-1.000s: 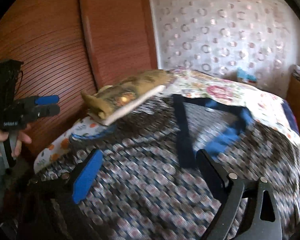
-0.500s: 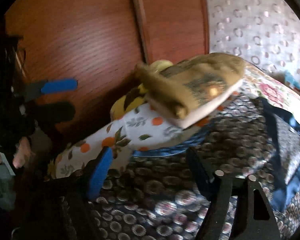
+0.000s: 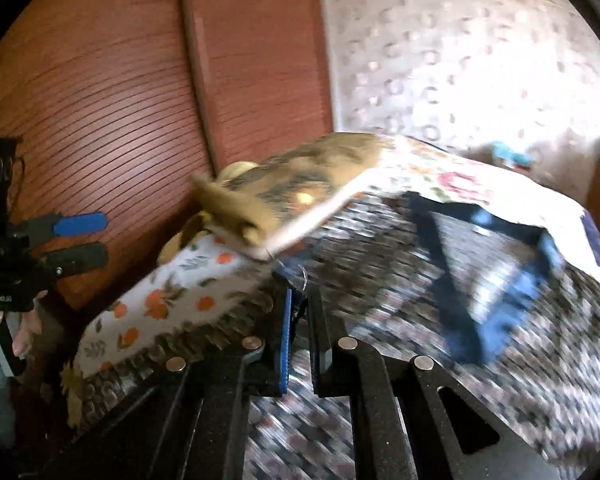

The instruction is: Fold small clothes

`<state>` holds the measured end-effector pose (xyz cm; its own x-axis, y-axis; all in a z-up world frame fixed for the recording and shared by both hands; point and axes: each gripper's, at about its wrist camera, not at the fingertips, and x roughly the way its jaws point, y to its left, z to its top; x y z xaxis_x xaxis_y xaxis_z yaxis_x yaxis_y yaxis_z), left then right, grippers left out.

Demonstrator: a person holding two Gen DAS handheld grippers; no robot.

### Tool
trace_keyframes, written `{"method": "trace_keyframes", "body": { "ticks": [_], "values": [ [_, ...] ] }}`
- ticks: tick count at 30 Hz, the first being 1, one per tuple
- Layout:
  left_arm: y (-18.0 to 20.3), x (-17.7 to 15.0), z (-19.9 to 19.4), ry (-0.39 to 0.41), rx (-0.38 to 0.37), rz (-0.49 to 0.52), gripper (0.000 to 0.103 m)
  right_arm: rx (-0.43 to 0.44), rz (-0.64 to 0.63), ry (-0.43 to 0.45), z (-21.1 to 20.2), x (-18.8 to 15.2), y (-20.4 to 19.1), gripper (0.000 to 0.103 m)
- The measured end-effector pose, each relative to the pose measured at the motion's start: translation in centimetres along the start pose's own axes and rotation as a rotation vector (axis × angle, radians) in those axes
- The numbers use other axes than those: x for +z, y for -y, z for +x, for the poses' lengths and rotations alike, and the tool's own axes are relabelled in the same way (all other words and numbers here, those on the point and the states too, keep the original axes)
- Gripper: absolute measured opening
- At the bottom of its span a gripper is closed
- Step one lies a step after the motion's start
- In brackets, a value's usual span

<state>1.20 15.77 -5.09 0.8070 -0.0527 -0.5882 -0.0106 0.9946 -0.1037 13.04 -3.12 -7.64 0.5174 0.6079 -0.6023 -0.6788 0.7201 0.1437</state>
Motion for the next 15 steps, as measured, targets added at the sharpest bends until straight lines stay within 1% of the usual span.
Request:
{"method": "trace_keyframes", "body": {
  "ticks": [2, 4, 5, 9, 10, 11, 12, 13, 14, 15],
  "values": [
    [0.6, 0.1, 0.5, -0.006, -0.013, 0.008, 0.078, -0.006, 0.037, -0.007, -0.8, -0.9, 1.2, 0.008],
    [1.2, 0.1, 0.9, -0.011, -0.022, 0.017, 0.078, -0.049, 0.056, -0.007, -1.8, -1.7, 2.0, 0.009],
    [1.5, 0.1, 1.0, -0.012, -0.028, 0.021, 0.078, -0.048, 0.063, -0.002, -2.2, -2.1, 2.4, 0.010],
    [2.5, 0.1, 1.6, -0.023, -0.041, 0.035, 0.078, -0.078, 0.063, 0.000, -3.6, -3.2, 2.4, 0.013],
    [2.7, 0.0, 1.6, -0.024, -0.044, 0.037, 0.078, -0.080, 0.058, 0.002, -3.8, -3.4, 2.3, 0.016],
    [2.8, 0.0, 1.6, -0.024, -0.046, 0.040, 0.078, -0.085, 0.052, 0.004, -4.1, -3.5, 1.9, 0.024],
    [2.9, 0.0, 1.5, -0.024, -0.047, 0.042, 0.078, -0.091, 0.048, 0.007, -4.5, -3.5, 2.0, 0.030],
    [2.9, 0.0, 1.5, -0.025, -0.047, 0.044, 0.078, -0.085, 0.042, 0.010, -4.9, -3.6, 1.9, 0.040],
    [3.0, 0.0, 1.5, -0.027, -0.046, 0.045, 0.078, -0.065, 0.035, 0.012, -5.7, -3.6, 1.7, 0.047],
    [3.0, 0.1, 1.5, -0.027, -0.046, 0.045, 0.078, -0.048, 0.027, 0.012, -6.0, -3.4, 1.3, 0.049]
  ]
}}
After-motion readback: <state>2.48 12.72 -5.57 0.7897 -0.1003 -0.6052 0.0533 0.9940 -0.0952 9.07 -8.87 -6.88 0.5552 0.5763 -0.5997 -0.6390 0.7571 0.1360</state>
